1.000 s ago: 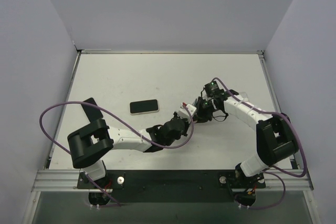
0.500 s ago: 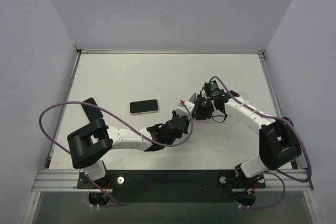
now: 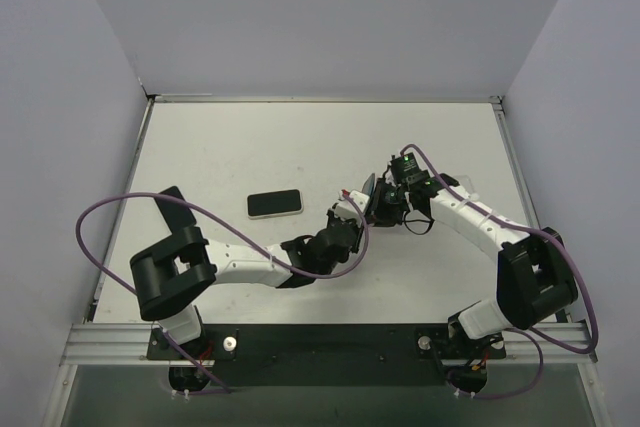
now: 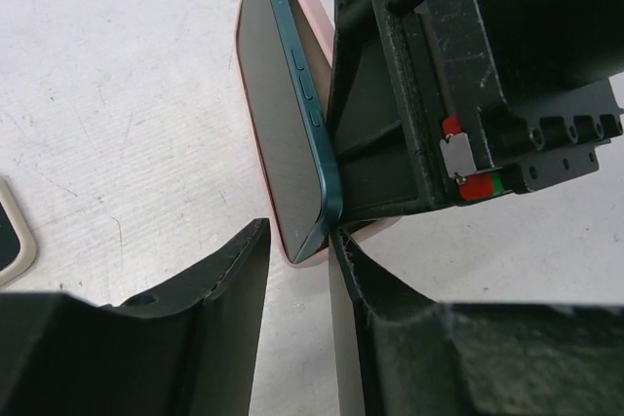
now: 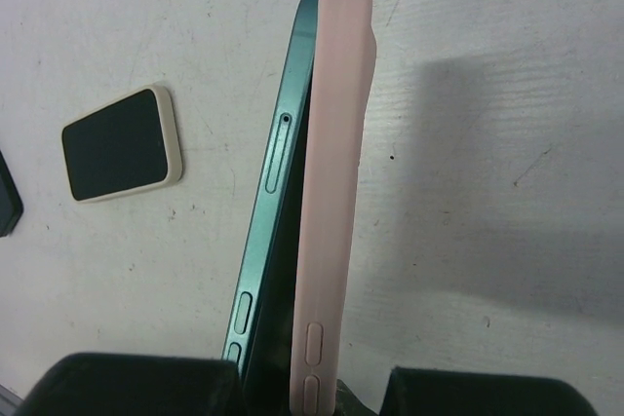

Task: Take the phone out of the phone case
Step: Remove the phone case from the phone.

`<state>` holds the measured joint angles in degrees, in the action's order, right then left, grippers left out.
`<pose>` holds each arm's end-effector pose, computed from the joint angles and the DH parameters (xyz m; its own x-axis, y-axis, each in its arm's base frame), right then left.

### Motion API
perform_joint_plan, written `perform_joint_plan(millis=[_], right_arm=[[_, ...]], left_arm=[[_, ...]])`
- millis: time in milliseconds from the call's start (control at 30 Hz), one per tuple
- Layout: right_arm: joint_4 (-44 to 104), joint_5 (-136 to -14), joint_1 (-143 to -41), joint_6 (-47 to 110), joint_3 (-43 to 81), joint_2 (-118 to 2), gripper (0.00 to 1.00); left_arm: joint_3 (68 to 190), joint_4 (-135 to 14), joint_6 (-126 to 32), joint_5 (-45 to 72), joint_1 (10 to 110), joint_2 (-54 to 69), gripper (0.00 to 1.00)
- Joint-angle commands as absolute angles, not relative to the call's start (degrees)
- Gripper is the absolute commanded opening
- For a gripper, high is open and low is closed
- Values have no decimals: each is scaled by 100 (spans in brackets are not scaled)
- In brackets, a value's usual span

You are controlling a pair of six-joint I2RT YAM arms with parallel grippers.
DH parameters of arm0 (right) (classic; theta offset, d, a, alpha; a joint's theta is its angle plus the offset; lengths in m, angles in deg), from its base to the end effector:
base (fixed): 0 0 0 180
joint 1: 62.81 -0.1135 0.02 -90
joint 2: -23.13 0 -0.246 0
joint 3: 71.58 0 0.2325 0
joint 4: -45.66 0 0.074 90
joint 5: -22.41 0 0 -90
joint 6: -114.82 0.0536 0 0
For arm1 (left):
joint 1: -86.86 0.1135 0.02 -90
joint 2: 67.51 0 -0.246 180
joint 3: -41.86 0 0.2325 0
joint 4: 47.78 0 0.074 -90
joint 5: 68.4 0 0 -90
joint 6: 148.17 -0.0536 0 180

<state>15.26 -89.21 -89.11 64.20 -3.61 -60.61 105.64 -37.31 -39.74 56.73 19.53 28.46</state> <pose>0.2626 0.1518 0.2055 -0.9064 0.2100 -0.3666 -0.0849 0.7596 0.6448 0.1641 -0.3127 0.1907 -0.3088 0.0684 -0.9487 0.4754 0.8750 -0.0917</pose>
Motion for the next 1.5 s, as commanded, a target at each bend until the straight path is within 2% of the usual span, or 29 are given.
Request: perform_joint_plan(millis=[0,67,167,267,300,500,533,567,600,1467], right_arm=[[856,-10458,-9278,6446,-345,-5518,0],[873,-10511,-9322,6455,-319,-5500,0],[882,-10564,-9357,6472,-319,-5474,0],[908,-10643,-9357,6490,-345,-5448,0],[917,-10652,-9357,6490,-371,-5439,0],[952,-10740,-9348,6420,-485,-5456,0],[952,-10740,-9357,6402,-538,-5465,0],[952,-10731,-9357,6376,-564,-5474,0],[952,-10714,-9348,6358,-591,-5500,0],[1057,-10063,-9049,6024,-837,-6054,0]], left_arm=[[10762,-4112,-4217,6484,2401,3198,46],[10806,-4103,-4262,6458,2419,3234,62],[10806,-4042,-4262,6309,2480,3199,63],[10771,-3980,-4253,6264,2524,3172,57],[10753,-3971,-4262,6264,2533,3164,49],[10665,-3910,-4227,6387,2560,3041,20],[10622,-3901,-4201,6379,2577,2980,9],[10595,-3866,-4209,6344,2586,2935,2],[10569,-3857,-4218,6239,2603,2891,0],[10103,-3883,-3445,5272,2964,1704,0]])
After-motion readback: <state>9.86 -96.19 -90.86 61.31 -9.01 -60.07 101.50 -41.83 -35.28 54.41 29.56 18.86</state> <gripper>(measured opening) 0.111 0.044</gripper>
